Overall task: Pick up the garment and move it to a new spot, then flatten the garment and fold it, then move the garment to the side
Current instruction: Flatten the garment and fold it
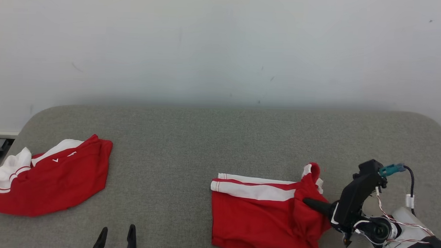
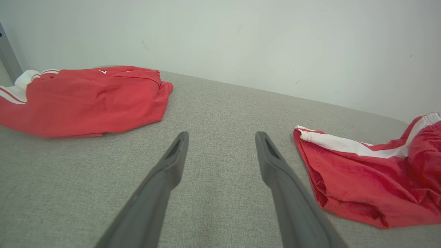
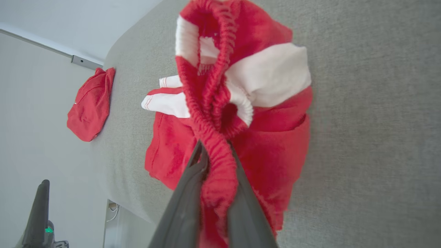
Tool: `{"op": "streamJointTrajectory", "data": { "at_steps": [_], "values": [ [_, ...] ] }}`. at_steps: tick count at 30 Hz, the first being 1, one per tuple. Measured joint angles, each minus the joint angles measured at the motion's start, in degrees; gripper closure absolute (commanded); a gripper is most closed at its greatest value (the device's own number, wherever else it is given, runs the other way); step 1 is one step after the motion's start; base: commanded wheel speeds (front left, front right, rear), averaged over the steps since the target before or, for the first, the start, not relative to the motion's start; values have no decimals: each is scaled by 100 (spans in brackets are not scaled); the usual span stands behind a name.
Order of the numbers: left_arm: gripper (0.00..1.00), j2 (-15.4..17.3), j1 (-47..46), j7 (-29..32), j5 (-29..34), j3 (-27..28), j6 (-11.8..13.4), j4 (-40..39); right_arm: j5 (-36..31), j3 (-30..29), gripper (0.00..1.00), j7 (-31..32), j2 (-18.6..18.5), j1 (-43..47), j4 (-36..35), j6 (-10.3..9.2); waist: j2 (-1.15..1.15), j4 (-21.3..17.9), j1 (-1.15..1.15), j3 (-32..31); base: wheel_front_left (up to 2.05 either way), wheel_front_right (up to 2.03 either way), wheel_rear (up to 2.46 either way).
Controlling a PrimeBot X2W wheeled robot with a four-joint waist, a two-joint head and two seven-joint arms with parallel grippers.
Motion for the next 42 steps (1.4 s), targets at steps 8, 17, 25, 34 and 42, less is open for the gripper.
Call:
{"op": "streamJointTrajectory", "data": {
  "at_steps": [8,17,25,34,42],
  "values": [
    [0,-38,-1,19,0,-125,-49,30,253,13,100,391,277,-4,-380,-16,0,229,0,-50,0,0,0],
    [0,-88,-25,64,1,-326,-94,59,254,1,100,398,475,-162,-452,-460,0,545,0,-24,0,0,0],
    [0,-158,-155,90,2,-495,-102,133,201,36,100,390,599,-259,-253,-843,0,841,0,40,0,0,0],
    [0,-182,-163,93,0,-543,-103,219,159,90,100,336,731,-259,-5,-1015,0,1112,0,97,0,0,0],
    [0,-185,-149,58,-25,-372,-97,220,-25,152,0,230,817,-573,119,-1067,0,1129,0,115,0,0,0]
  ]
}}
